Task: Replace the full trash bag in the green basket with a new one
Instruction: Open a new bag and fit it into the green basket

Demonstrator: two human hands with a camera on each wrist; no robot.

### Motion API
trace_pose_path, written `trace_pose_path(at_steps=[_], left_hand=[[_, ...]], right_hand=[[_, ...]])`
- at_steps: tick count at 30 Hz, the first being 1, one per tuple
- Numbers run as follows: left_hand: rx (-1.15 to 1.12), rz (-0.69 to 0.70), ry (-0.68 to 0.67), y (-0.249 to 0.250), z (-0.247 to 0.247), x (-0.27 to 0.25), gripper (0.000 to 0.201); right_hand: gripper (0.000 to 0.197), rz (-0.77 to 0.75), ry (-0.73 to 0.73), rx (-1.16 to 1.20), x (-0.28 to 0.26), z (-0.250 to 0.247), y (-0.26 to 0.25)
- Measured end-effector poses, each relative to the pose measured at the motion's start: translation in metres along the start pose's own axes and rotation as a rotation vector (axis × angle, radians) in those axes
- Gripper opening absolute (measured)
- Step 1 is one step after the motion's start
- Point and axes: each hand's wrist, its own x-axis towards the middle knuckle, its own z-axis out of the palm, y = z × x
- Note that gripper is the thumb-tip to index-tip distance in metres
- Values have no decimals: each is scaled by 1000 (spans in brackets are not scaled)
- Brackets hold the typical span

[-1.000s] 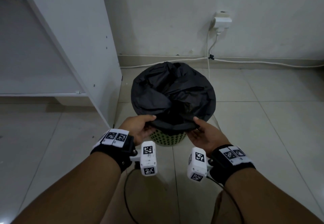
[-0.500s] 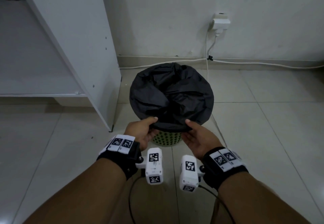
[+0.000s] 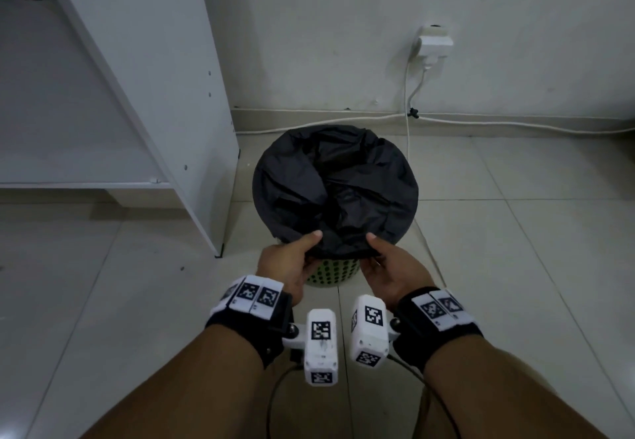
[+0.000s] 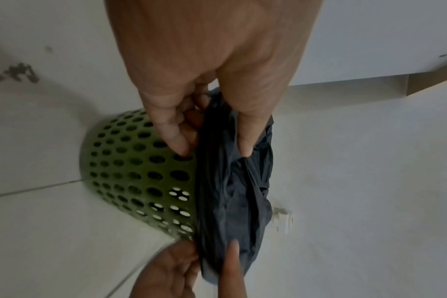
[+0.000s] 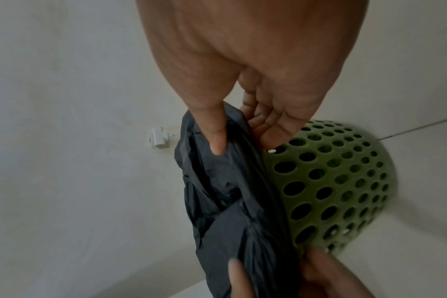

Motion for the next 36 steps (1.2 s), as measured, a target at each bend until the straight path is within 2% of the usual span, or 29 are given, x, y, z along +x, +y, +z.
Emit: trace_pose_path(at_steps=[3, 8, 12, 15, 19, 25, 29, 33, 36], left_hand=[[-31, 8, 48, -1, 4, 2, 23], [58, 15, 88, 20, -12, 14, 25], [75, 26, 73, 31, -21, 20, 29], [32, 67, 94, 26, -13, 12, 20], [-12, 20, 42, 2, 1, -6, 36], [-10, 91, 96, 2, -1, -4, 23], [16, 57, 23, 19, -17, 1, 19], [-14, 64, 9, 21, -20, 3, 21], [-28, 17, 12, 8, -10, -5, 27]], right_hand=[[10, 2, -1, -54, -3, 2, 8], [26, -15, 7, -61, 3, -13, -9], [16, -2, -7, 16, 4, -15, -19], [24, -21, -3, 49, 6, -10, -15], [16, -14, -4, 52, 3, -1, -5], [12, -21, 0, -58, 2, -2, 0], [21, -42, 15, -70, 7, -13, -11], [8, -64, -39, 14, 5, -11, -10], [8, -71, -65, 44, 0, -4, 0]])
